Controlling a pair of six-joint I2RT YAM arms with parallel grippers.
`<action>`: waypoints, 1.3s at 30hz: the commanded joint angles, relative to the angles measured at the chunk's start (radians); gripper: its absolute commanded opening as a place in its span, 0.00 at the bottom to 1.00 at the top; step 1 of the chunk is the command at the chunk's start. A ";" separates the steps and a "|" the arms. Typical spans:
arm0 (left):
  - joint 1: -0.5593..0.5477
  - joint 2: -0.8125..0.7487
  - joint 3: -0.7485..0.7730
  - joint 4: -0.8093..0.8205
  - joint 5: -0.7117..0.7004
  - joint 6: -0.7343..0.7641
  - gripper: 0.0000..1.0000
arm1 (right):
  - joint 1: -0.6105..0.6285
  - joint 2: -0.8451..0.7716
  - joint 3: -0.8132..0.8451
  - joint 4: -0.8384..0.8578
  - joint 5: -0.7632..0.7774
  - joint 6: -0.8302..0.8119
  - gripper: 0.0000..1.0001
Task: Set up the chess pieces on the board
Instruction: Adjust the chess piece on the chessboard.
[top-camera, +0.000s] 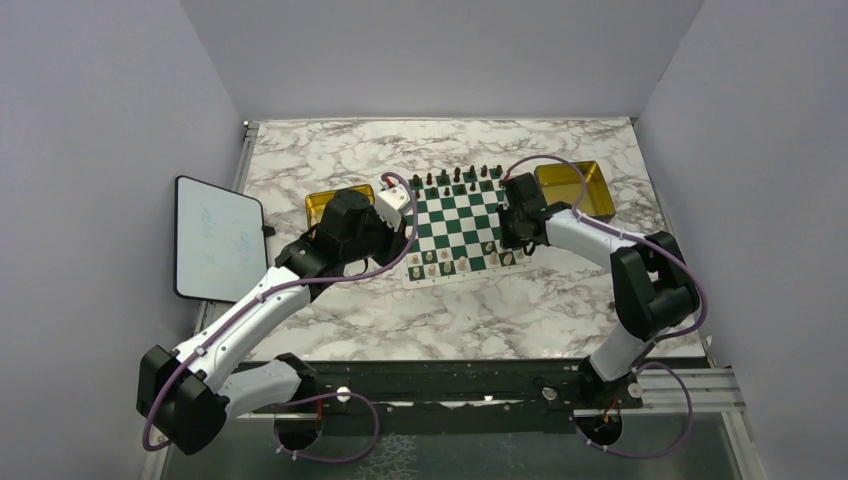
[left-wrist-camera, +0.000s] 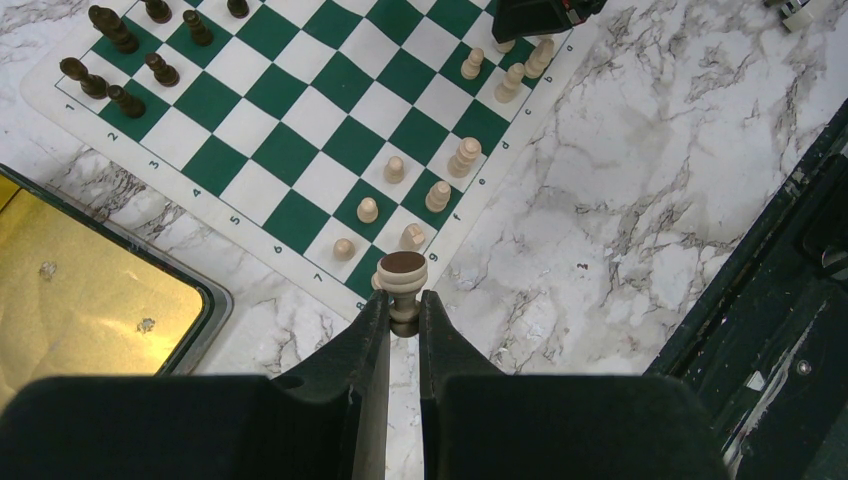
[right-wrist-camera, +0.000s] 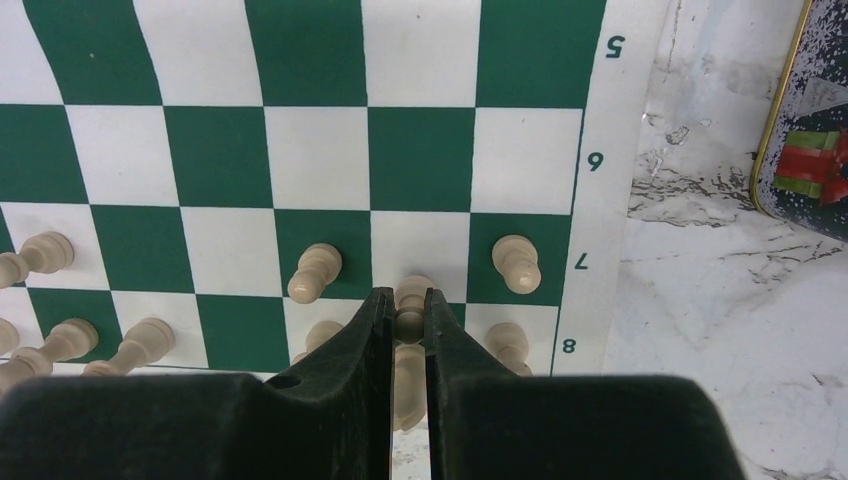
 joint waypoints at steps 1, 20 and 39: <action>-0.006 -0.015 -0.008 0.025 0.024 0.009 0.09 | 0.008 0.019 0.040 0.007 0.029 0.007 0.14; -0.005 -0.017 -0.008 0.025 0.020 0.009 0.09 | 0.008 0.087 0.097 -0.072 0.014 0.019 0.14; -0.005 -0.024 -0.014 0.025 0.004 0.012 0.09 | 0.007 0.127 0.159 -0.112 0.007 0.027 0.35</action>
